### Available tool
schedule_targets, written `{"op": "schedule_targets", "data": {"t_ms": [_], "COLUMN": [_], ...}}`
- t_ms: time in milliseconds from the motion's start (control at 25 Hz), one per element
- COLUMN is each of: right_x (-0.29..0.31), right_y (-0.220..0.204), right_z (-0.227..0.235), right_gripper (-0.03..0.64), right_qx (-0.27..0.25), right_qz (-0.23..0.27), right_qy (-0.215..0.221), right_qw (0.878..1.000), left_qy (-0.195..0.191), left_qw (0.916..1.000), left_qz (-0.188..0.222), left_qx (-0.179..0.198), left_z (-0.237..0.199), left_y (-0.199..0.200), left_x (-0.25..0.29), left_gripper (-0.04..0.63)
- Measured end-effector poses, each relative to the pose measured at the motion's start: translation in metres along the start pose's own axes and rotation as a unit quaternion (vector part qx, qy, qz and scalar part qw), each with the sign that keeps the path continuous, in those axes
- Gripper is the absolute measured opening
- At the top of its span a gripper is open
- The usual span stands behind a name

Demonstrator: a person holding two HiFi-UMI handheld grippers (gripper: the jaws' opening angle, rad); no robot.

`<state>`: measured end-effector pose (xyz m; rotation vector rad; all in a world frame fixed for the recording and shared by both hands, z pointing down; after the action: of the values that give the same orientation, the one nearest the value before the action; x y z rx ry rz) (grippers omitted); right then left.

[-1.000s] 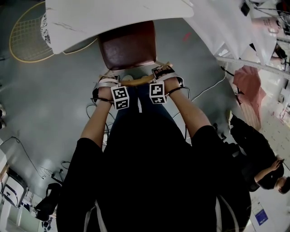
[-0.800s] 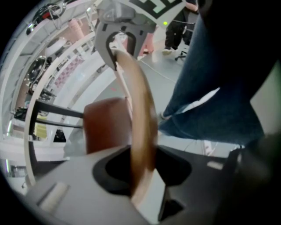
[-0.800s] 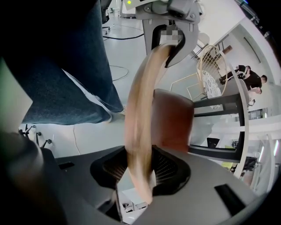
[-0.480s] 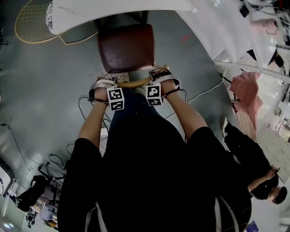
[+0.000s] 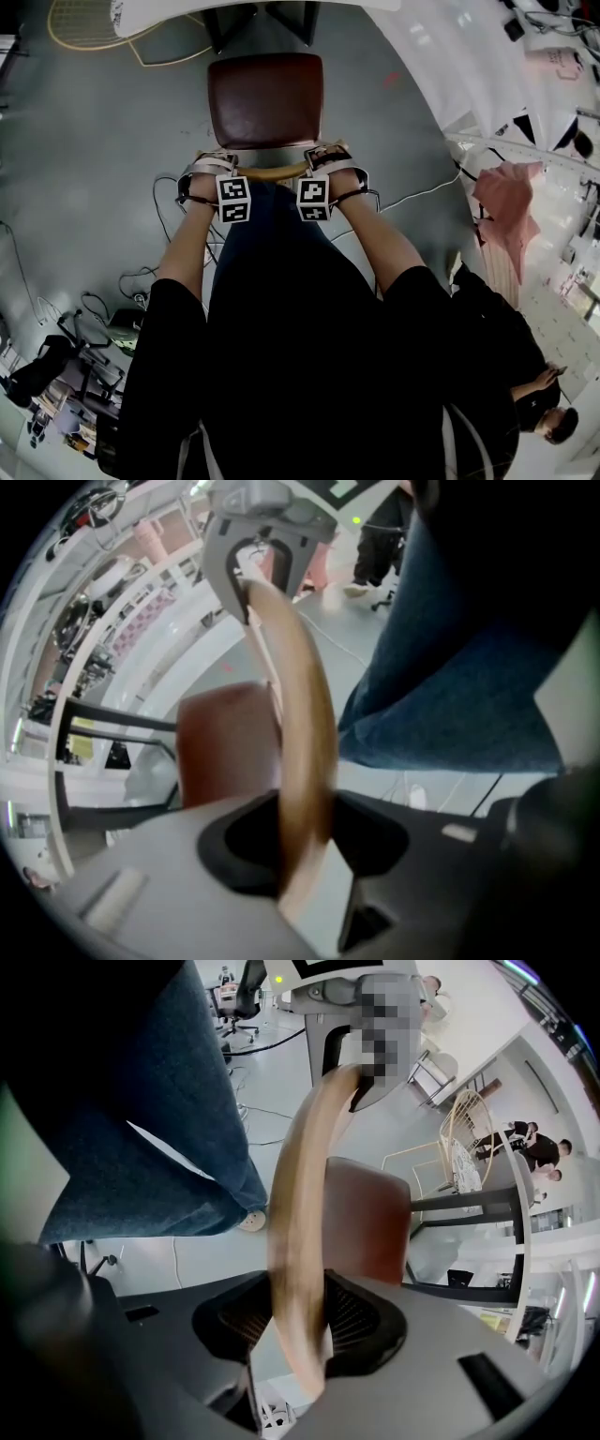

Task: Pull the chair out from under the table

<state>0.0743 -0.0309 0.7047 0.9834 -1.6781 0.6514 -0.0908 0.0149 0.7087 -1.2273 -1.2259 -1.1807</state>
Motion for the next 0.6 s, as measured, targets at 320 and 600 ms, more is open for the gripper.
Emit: {"op": "schedule_targets", "data": {"t_ms": [320, 600], "right_x": [-0.008, -0.025], "right_y": [0.008, 0.027], "right_z": [-0.026, -0.074], "right_gripper": [0.16, 0.16], "right_qx": [-0.021, -0.007], "right_qz": [-0.009, -0.019], "right_qy": [0.004, 0.01], "right_qw": [1.0, 1.0], "left_qy": [-0.002, 0.0], "left_qw": [0.9999, 1.0], "left_qz": [0.007, 0.005], "left_qx": [-0.015, 0.006], "left_z": [0.035, 0.081], "left_y": [0.01, 0.019], "left_x": [0.002, 0.002], "left_gripper": [0.156, 0.155]}}
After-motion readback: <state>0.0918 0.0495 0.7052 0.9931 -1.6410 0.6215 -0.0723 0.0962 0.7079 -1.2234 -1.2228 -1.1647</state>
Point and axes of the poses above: the fingertips, and each gripper's own axes: x forward along the fingers, z to its right, y out of its top, the point moved 4 cm from there along -x, backward along the fingers, and after that the axes turned 6 degrees about -y, right-handed, at the moved point
